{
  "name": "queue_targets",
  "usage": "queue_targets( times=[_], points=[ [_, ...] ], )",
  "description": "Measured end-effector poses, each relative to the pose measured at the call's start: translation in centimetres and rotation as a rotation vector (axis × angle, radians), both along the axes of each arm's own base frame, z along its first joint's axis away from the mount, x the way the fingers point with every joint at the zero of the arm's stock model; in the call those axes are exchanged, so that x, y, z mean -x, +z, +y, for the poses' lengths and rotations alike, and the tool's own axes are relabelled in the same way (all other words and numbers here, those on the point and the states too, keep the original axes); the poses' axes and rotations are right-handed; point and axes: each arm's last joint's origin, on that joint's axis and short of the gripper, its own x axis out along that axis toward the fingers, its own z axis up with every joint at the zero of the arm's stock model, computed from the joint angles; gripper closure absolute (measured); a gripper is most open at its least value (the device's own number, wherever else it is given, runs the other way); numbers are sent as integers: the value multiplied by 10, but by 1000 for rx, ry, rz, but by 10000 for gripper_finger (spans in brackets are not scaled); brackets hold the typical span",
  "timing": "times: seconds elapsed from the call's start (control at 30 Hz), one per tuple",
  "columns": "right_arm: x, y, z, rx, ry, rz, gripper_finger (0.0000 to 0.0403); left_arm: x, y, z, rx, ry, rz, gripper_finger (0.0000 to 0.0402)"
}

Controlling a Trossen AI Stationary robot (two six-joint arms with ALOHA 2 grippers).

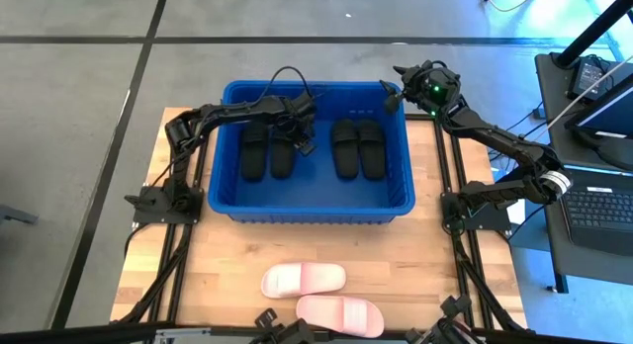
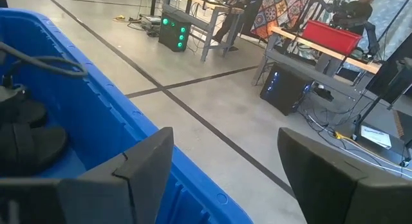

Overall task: Pick and place slides into bin
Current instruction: Put the black slide into the blue container

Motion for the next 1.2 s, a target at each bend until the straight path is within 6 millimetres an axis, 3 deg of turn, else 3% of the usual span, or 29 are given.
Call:
queue_targets(
  times=[0.8, 1.2],
  points=[
    [0, 0, 0, 1, 0, 0, 124, 7, -4, -5, 71, 179, 72, 254],
    [0, 0, 0, 3, 1, 3, 124, -1, 12, -5, 42, 168, 50, 254]
  ],
)
